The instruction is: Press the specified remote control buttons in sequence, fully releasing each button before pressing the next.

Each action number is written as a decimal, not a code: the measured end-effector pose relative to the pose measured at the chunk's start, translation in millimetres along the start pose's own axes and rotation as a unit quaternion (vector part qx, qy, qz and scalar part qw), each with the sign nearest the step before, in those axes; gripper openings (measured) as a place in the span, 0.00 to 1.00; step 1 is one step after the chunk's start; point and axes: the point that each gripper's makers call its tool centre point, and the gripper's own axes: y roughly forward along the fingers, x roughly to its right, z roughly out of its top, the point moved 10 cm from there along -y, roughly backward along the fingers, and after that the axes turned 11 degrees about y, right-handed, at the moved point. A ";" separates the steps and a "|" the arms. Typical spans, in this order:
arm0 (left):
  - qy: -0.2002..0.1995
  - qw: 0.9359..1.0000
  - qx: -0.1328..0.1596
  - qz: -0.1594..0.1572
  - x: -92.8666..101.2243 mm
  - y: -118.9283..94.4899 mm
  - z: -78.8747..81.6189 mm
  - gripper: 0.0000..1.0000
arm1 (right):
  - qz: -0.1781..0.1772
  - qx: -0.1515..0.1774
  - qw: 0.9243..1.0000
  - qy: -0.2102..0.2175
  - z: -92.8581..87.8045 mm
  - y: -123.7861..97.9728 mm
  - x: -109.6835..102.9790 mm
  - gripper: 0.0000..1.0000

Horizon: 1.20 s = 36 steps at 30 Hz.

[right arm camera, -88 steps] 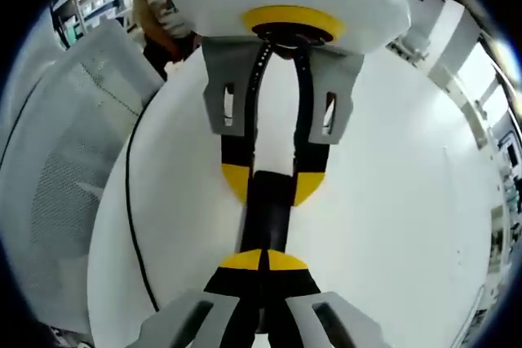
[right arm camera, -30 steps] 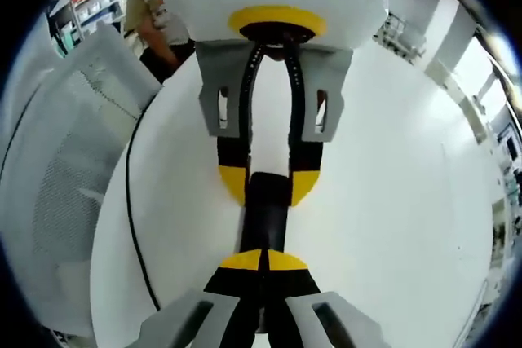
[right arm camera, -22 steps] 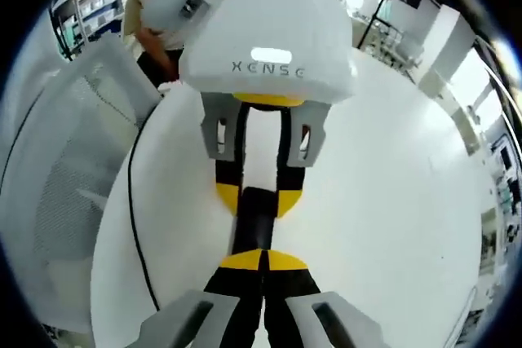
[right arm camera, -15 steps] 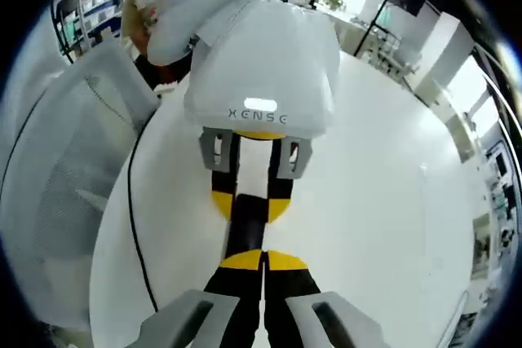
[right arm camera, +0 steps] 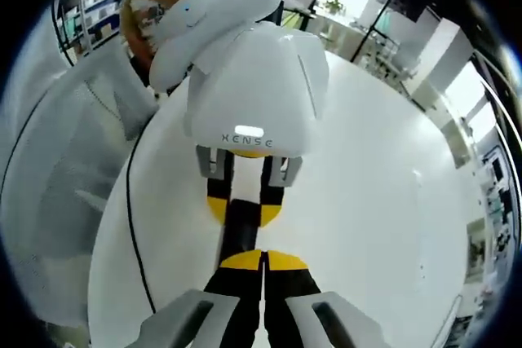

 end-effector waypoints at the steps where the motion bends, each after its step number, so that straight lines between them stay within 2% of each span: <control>1: 0.000 1.000 0.000 0.000 0.2 0.0 0.0 0.23 | 0.001 -0.001 1.000 0.000 -0.3 0.9 -0.1 0.00; 21: 0.001 1.000 0.003 0.001 0.4 0.0 -0.2 0.23 | 0.037 -0.015 0.999 0.014 -15.8 34.7 -9.5 0.00; 36: 0.003 1.000 0.002 0.001 0.8 0.1 0.3 0.23 | 0.047 -0.022 0.999 0.013 -17.1 45.0 -13.7 0.00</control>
